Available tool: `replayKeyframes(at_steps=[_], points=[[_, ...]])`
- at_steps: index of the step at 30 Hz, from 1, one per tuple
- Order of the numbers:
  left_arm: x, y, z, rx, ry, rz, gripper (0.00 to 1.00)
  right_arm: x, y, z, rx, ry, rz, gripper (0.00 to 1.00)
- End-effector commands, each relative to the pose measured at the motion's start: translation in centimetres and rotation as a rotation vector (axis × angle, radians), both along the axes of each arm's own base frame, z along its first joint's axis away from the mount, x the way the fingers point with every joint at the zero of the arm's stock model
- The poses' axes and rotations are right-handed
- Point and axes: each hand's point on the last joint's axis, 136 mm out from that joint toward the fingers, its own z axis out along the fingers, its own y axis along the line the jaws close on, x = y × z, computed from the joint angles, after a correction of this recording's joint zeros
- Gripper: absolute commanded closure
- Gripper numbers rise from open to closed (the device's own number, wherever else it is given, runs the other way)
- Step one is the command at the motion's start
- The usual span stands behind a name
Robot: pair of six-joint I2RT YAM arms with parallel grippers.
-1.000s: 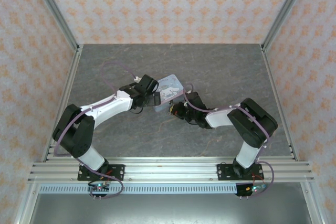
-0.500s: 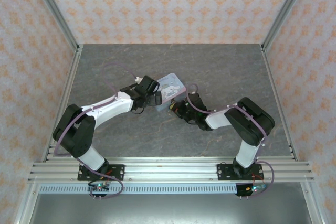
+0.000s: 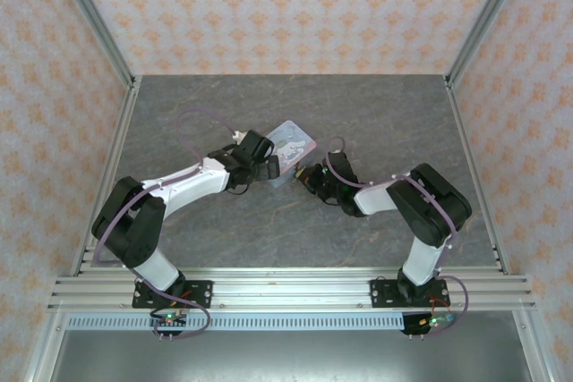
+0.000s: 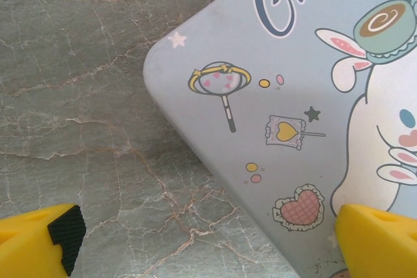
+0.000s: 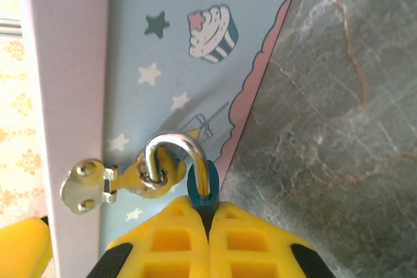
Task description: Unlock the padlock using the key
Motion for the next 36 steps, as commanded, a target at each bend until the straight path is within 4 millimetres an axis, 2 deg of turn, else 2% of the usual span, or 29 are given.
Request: replayKeyframes(at_steps=[1,6,11,18,24,29,36], points=[[-4.0,2.9,-4.8,0.15,0.194,-0.009,0.01,1.7,-0.2,1.8,-0.003,-0.053,-0.015,1.0],[-4.1,2.9,-4.8,0.154,0.199,-0.01,0.01,2.2,-0.5,1.9,-0.026,-0.057,-0.009,1.0],[-4.0,2.8,-4.8,0.15,0.198,-0.01,0.01,2.5,-1.8,1.9,-0.039,-0.053,-0.028,1.0],[-3.2,2.3,-3.8,0.151,0.182,-0.024,0.0,1.4,-4.3,2.0,-0.052,-0.039,-0.047,1.0],[-1.7,1.3,-0.5,0.119,0.13,-0.049,0.0,-0.3,-7.5,1.3,-0.052,0.009,-0.08,1.0],[-1.1,0.4,2.7,0.035,0.105,-0.061,0.0,-2.5,-8.4,0.6,-0.073,0.063,-0.054,1.0],[-1.6,1.7,6.5,-0.049,0.066,-0.037,0.0,-5.3,-10.4,-0.7,-0.141,0.141,-0.055,1.0]])
